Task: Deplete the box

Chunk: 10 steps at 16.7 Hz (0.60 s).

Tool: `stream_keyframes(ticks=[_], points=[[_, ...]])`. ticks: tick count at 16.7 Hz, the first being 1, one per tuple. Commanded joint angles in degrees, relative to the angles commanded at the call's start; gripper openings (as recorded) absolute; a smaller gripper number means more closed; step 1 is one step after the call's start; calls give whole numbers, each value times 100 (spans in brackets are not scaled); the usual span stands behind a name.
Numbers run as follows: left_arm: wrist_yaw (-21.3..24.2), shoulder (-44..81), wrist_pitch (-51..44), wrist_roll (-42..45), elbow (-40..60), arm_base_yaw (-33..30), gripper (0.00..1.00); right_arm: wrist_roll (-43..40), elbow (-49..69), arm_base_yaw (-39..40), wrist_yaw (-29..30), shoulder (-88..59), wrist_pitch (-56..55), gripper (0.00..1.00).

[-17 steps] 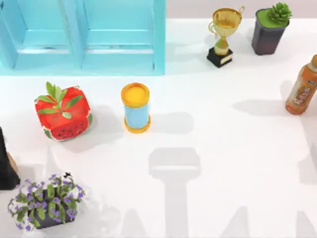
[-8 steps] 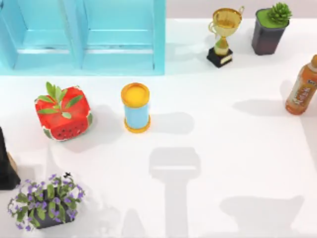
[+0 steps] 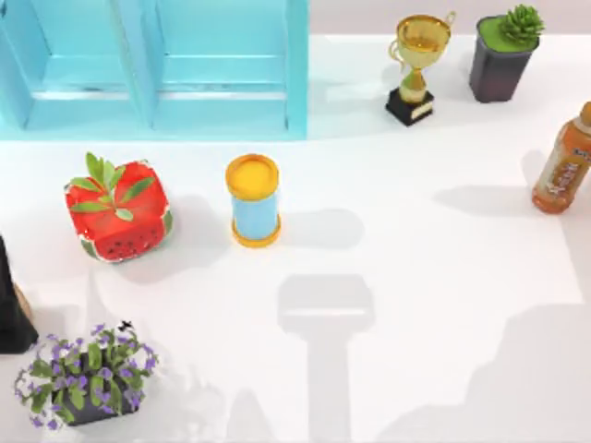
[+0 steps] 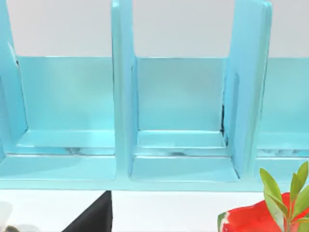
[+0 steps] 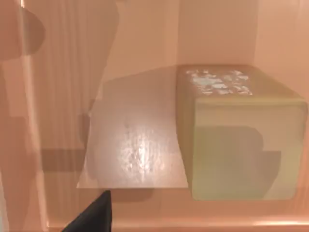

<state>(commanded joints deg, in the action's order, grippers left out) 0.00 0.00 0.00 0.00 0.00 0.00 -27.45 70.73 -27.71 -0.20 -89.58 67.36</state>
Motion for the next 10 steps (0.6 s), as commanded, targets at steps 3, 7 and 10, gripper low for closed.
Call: stream_keyframes(ticks=[3, 7, 10], points=[[0, 0, 0, 0, 0, 0, 100, -156, 383, -158, -2, -379, 377, 100], [0, 0, 0, 0, 0, 0, 100, -160, 393, -162, -2, -389, 387, 100], [0, 0, 0, 0, 0, 0, 100, -144, 313, -145, -2, -406, 294, 100]])
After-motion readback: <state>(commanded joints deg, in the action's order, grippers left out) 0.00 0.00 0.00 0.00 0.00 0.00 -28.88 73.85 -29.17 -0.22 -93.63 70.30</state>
